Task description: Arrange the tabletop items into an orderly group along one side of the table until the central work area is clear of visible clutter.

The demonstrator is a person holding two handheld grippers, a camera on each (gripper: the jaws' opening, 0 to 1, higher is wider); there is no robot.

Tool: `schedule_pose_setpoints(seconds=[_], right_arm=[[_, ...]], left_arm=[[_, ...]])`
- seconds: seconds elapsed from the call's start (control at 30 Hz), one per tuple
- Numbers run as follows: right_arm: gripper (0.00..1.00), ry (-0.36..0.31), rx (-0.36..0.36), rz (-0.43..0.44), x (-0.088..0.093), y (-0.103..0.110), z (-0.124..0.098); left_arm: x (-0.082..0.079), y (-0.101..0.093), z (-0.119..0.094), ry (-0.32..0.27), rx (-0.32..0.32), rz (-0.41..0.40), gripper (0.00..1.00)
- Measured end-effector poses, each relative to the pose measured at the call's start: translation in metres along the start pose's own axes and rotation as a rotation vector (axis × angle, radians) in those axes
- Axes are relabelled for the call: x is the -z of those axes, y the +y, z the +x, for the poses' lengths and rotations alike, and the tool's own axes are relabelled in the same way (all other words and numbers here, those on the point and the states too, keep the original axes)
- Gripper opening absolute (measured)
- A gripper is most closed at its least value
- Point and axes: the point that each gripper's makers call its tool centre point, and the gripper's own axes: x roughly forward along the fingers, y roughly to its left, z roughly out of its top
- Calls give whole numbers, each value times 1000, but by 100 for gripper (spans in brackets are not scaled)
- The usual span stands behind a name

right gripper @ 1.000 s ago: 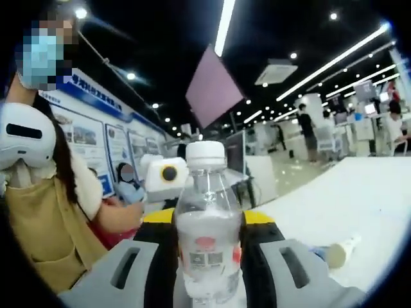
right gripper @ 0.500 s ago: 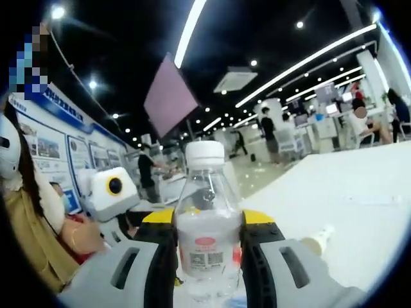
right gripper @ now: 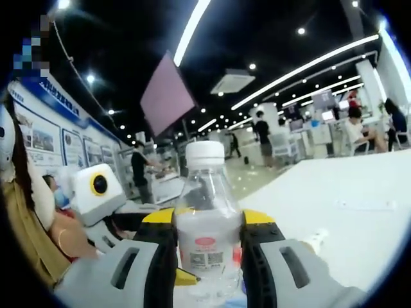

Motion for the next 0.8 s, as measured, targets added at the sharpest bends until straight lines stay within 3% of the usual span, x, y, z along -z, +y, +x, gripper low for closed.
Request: schedule_pose_setpoints(seconds=[0.8], right_arm=[[38, -1, -28, -11, 1, 10, 5]], left_arm=[[-5, 6, -3, -11, -80, 16, 38]])
